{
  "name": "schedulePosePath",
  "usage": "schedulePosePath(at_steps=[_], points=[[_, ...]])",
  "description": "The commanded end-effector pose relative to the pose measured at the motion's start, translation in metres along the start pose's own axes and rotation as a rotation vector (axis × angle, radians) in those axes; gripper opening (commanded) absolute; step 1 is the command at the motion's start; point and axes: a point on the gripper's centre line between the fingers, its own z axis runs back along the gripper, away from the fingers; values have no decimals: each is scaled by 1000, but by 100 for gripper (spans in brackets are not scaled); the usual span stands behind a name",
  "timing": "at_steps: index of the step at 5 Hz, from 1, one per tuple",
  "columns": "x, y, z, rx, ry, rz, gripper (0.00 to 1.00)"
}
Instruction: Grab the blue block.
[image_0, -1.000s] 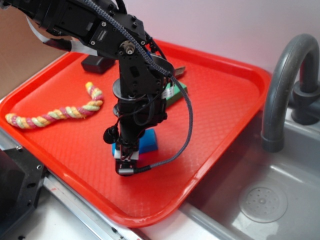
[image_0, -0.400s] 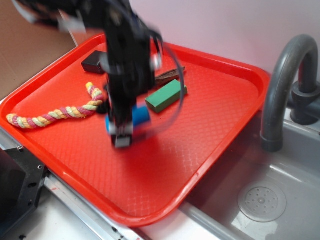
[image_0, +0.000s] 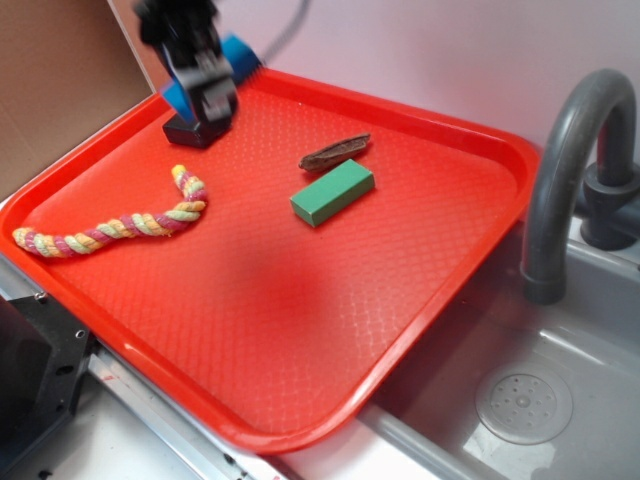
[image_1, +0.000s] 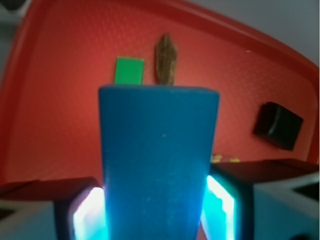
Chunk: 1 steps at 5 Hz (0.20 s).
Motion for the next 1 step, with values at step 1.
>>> schedulePosePath(at_steps=[1], points=[[-13,18,34,-20,-139,96,0]])
